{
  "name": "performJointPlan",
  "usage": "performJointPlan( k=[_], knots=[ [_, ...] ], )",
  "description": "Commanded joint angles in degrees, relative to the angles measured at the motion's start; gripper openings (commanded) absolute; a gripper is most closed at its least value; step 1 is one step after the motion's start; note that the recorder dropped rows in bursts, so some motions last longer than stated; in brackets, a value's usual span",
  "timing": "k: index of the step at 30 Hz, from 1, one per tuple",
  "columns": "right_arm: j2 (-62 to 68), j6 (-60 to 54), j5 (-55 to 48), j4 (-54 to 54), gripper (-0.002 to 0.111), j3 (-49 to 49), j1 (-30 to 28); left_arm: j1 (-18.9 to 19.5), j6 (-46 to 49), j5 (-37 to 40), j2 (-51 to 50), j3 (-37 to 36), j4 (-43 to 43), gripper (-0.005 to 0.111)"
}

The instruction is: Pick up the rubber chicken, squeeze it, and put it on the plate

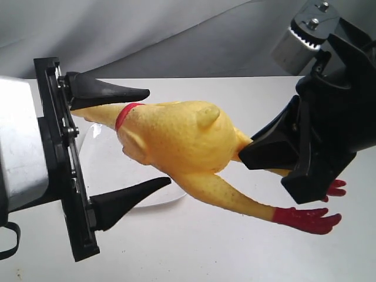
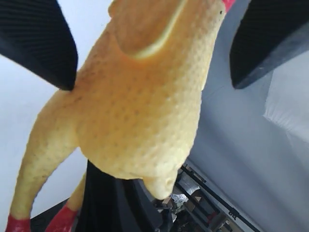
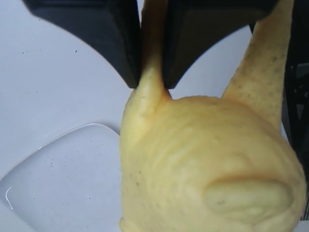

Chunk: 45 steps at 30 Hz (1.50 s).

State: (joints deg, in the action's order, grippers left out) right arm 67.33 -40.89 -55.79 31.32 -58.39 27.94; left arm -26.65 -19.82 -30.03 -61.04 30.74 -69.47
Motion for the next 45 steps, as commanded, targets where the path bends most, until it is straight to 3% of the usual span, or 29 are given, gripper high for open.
performJointPlan(
  k=[1, 7, 18, 20, 22, 27, 28, 30, 35, 38, 42, 45],
  knots=[
    [-0.4, 0.0, 0.8, 1.6, 0.0, -0.3, 0.2, -0.3, -0.8, 0.4, 0.2, 0.1, 0.9, 0.053],
    [-0.4, 0.0, 0.8, 1.6, 0.0, -0.3, 0.2, -0.3, -1.1, 0.4, 0.2, 0.1, 0.9, -0.001],
    [-0.4, 0.0, 0.8, 1.6, 0.0, -0.3, 0.2, -0.3, -1.1, 0.5, 0.2, 0.1, -0.3, 0.002],
    [-0.4, 0.0, 0.8, 1.6, 0.0, -0.3, 0.2, -0.3, -1.1, 0.5, 0.2, 0.1, -0.5, 0.01],
    [-0.4, 0.0, 0.8, 1.6, 0.0, -0.3, 0.2, -0.3, -1.1, 0.5, 0.2, 0.1, -0.5, 0.027],
    [-0.4, 0.0, 0.8, 1.6, 0.0, -0.3, 0.2, -0.3, -1.2, 0.5, 0.2, 0.1, 4.0, 0.089],
    [-0.4, 0.0, 1.0, 1.6, 0.0, -0.3, 0.2, -0.3, -1.4, 0.5, 0.2, 0.1, 7.0, 0.096],
    [-0.4, 0.0, 1.5, 1.6, 0.0, -0.3, 0.2, -0.3, -1.4, 0.5, 0.6, 0.1, 12.2, 0.1],
    [-0.2, 0.0, 6.9, 1.6, 0.0, -0.3, 0.2, -0.3, -1.3, 1.1, 5.8, 0.7, 20.3, 0.098],
    [1.7, 0.0, 13.2, 2.7, 0.0, -0.3, 0.2, -0.3, -1.3, 5.8, 11.7, 3.0, 22.5, 0.092],
    [11.3, -5.4, 21.6, 8.1, 0.0, -0.3, 0.2, -0.3, -1.2, 15.9, 23.2, 5.9, 27.0, 0.058],
    [19.6, -13.9, 28.8, 17.7, 0.0, -0.3, 0.2, -0.3, -1.2, 21.3, 28.4, 5.9, 27.0, 0.042]
  ],
)
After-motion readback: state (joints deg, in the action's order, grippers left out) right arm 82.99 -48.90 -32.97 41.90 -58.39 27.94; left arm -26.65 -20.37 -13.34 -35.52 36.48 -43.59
